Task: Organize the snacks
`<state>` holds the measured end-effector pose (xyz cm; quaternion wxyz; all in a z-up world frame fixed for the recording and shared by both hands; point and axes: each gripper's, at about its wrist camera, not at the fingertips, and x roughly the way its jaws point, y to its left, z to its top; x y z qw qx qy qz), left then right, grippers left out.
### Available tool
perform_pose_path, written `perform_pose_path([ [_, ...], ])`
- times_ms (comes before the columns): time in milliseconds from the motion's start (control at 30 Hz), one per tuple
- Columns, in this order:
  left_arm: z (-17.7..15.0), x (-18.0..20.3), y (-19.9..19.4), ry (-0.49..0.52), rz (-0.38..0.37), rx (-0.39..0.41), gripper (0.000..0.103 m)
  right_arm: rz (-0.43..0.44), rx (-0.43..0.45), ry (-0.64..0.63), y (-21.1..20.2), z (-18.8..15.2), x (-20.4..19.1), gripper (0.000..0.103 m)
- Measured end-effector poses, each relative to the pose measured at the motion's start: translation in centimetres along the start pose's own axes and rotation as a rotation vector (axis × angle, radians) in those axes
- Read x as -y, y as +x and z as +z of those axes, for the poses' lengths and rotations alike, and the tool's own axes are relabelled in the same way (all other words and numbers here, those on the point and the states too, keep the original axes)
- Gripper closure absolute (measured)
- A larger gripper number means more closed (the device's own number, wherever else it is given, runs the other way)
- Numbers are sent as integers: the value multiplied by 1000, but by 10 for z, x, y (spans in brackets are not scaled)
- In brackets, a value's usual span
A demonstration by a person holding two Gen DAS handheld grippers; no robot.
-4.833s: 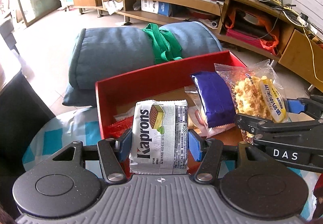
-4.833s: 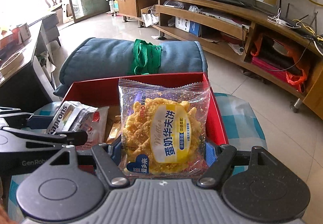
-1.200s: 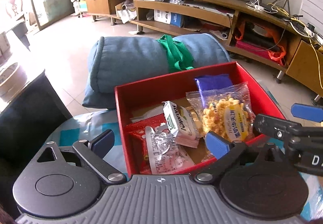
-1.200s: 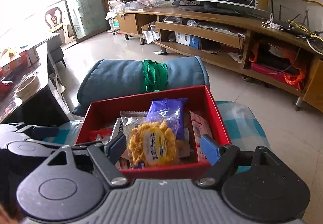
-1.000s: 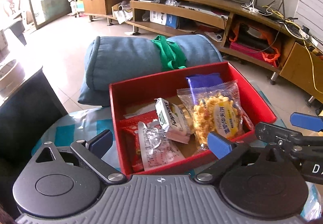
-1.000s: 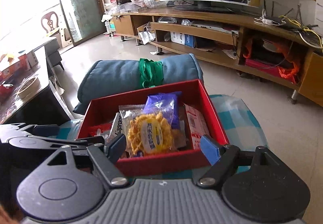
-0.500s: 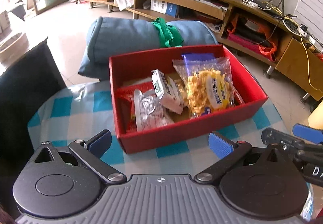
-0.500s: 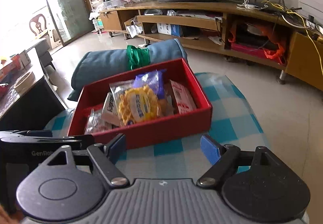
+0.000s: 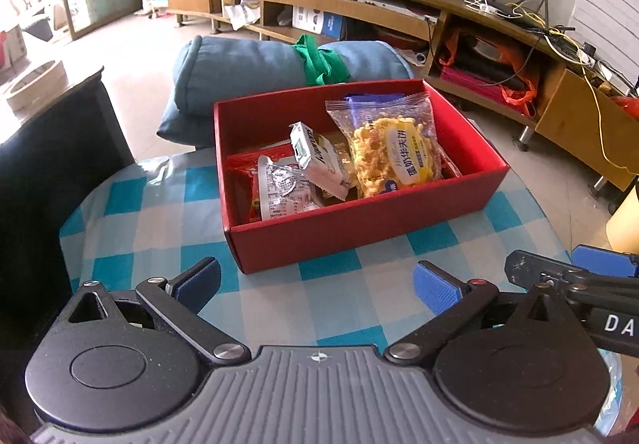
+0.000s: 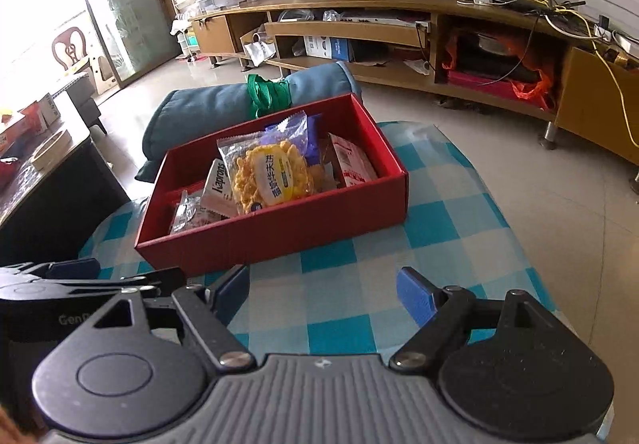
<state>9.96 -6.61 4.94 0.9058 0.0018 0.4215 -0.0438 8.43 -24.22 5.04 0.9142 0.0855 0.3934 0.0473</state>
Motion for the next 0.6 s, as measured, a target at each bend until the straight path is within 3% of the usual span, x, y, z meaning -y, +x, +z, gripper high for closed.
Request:
perform_pose_path([
  [600,-15,6,-29,32,26,85,0,16,21,25,-21,-14,4,23],
])
